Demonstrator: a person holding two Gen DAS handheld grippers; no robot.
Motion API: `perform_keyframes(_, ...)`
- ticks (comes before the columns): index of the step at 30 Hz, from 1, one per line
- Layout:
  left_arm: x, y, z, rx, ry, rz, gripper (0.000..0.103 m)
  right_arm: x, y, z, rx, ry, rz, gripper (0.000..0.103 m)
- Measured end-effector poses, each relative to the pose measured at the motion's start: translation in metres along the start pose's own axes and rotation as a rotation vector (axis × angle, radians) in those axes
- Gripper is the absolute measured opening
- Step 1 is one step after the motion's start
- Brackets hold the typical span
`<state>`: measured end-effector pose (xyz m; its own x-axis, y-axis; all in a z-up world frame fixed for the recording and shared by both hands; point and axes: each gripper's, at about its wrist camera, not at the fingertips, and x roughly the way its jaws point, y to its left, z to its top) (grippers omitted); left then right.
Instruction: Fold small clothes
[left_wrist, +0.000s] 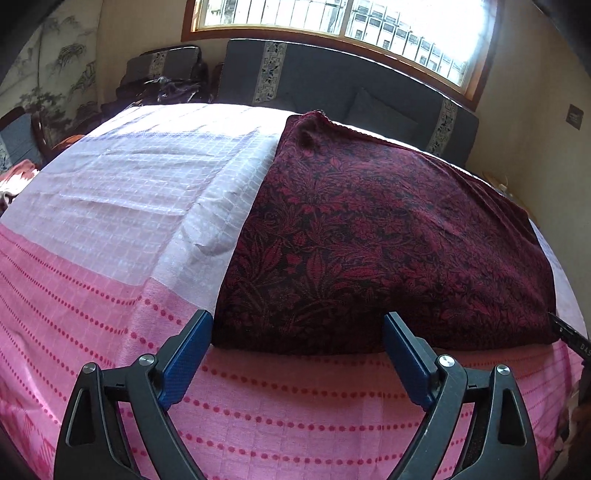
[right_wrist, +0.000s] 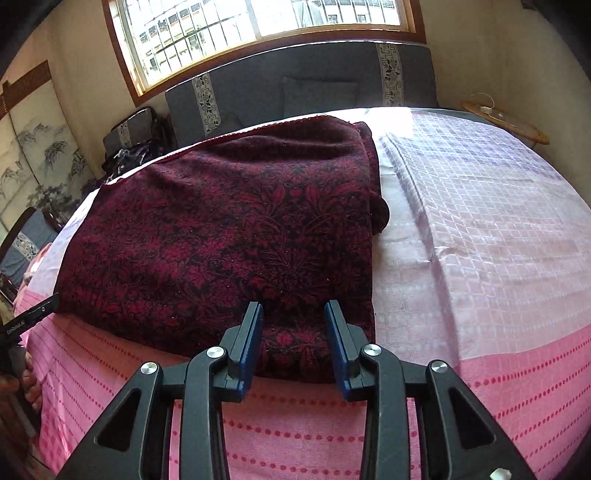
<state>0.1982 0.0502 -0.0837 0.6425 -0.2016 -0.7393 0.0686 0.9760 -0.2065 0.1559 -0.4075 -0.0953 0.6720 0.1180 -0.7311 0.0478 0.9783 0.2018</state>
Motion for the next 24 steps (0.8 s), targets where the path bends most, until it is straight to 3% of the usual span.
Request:
perform_keyframes(5,-0.003,0.019,-0.001,-0.087,-0.018,-0.045,0.091,-0.002,0.002,0.001,-0.002,-0.002,-0.011,0.033)
perform_keyframes(24,-0.006,0.014,-0.002,-0.063,-0.017,0.002,0.090,-0.003,0.000,0.004,0.015,-0.004,0.025,0.038)
